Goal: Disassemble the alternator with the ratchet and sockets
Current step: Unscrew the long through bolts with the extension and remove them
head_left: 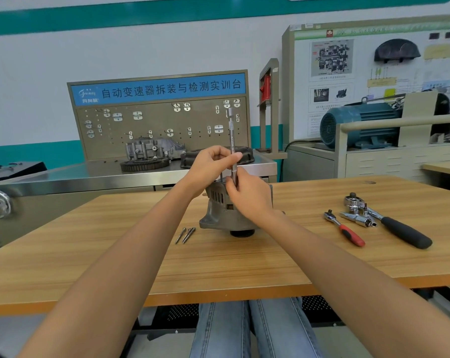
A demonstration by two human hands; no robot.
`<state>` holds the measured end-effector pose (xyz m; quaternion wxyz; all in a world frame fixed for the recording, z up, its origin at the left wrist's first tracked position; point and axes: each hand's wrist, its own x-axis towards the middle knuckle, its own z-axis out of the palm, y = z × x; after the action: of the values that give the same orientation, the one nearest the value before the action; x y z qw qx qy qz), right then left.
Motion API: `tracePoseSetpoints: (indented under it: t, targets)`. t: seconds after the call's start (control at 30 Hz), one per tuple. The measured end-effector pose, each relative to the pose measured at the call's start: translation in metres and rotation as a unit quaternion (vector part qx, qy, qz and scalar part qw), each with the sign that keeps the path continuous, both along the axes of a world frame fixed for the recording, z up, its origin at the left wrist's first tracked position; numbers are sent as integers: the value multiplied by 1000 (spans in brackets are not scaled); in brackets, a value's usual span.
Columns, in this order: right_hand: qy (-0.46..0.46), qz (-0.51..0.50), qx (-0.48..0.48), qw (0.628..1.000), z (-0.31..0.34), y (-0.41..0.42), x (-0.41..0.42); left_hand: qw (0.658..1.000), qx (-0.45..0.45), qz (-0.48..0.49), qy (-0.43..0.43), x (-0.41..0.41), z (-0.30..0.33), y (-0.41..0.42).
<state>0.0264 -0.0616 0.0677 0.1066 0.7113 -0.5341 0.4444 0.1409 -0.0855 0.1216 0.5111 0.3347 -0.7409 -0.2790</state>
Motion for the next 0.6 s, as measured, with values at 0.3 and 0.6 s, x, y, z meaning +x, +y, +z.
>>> tracePoseSetpoints:
  t: [0.3,0.6]
  targets:
    - [-1,-8,-1,1000,1,-1,3,999,8,-34,-22,4,2,2]
    - [-59,11,6,998,2,-3,3,1000,-7,2,-10,1,1,-2]
